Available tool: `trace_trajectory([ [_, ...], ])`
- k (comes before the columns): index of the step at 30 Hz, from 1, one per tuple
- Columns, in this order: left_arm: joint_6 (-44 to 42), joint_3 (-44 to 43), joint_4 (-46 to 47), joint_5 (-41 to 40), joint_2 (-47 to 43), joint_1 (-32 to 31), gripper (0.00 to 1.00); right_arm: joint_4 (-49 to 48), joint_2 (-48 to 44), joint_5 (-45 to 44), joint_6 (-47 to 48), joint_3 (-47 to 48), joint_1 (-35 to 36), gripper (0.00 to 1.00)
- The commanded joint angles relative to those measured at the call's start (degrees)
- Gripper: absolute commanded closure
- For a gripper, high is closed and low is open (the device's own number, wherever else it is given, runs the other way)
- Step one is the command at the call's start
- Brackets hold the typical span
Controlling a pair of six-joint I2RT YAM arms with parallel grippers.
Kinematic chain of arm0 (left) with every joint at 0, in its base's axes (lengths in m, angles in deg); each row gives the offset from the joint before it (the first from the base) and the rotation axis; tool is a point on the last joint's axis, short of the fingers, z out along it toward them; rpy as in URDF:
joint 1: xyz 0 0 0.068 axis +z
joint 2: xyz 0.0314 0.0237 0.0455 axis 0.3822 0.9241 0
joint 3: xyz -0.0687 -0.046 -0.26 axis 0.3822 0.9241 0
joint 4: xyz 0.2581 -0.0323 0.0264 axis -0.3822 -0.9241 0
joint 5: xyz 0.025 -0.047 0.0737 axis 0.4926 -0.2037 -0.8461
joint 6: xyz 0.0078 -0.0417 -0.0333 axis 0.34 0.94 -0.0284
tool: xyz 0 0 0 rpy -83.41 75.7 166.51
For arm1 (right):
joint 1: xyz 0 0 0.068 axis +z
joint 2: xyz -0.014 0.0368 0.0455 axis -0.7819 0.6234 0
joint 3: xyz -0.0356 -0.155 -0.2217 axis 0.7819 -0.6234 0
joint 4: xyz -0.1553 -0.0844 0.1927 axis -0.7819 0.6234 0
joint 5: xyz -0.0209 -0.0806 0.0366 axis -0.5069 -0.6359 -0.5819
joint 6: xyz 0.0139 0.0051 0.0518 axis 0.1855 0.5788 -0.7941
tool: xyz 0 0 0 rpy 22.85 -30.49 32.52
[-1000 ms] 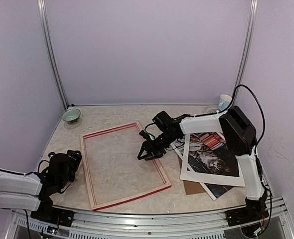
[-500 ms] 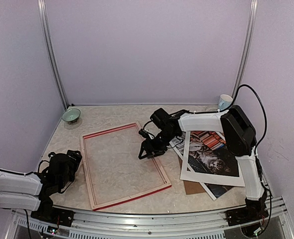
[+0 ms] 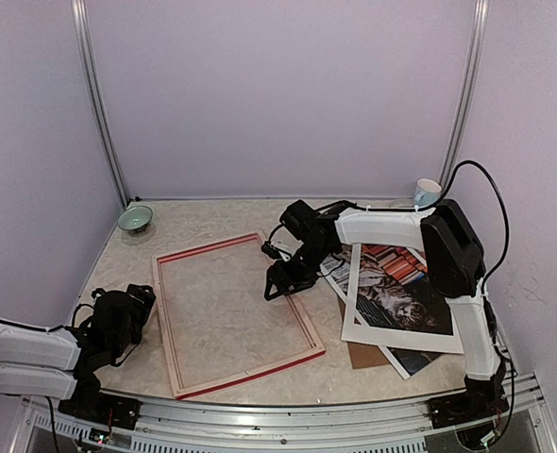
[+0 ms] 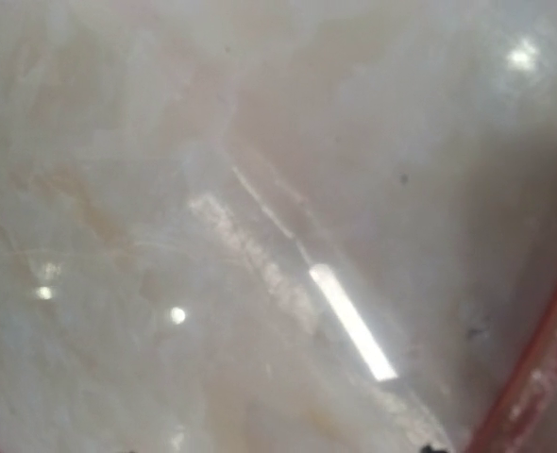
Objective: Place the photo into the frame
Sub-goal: Place the glass panel at the frame body.
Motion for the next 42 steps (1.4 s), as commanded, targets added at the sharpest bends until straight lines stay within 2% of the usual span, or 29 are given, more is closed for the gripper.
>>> trace_trajectory([
  [1, 0.1, 1.6, -4.3, 1.4, 1.0, 0.4, 0.01, 3.7, -2.2, -3.6, 2.1, 2.5, 0.7, 0.35],
  [18, 0.2, 1.7, -4.1, 1.4, 1.0, 0.4, 0.01, 9.8, -3.0, -13.1, 4.9, 5.6, 1.7, 0.33],
  [23, 0.0, 1.6, -4.3, 1.4, 0.9, 0.4, 0.01, 8.0, -4.7, -15.8, 4.4, 4.4, 1.4, 0.29],
  [31, -2.4, -0.4, -5.6, 1.1, 1.4, 0.5, 0.01, -0.1, -8.5, -13.0, 1.6, -2.8, -2.1, 0.28],
  [36, -3.5, -3.8, -3.7, 2.2, 6.7, 0.7, 0.01, -3.1, -9.6, -11.6, 0.4, -6.8, -3.2, 0.28],
  [42, -5.1, -9.8, -0.7, 3.8, 17.5, 0.8, 0.01, -7.9, -11.8, -6.1, -0.8, -14.4, -4.5, 0.28],
])
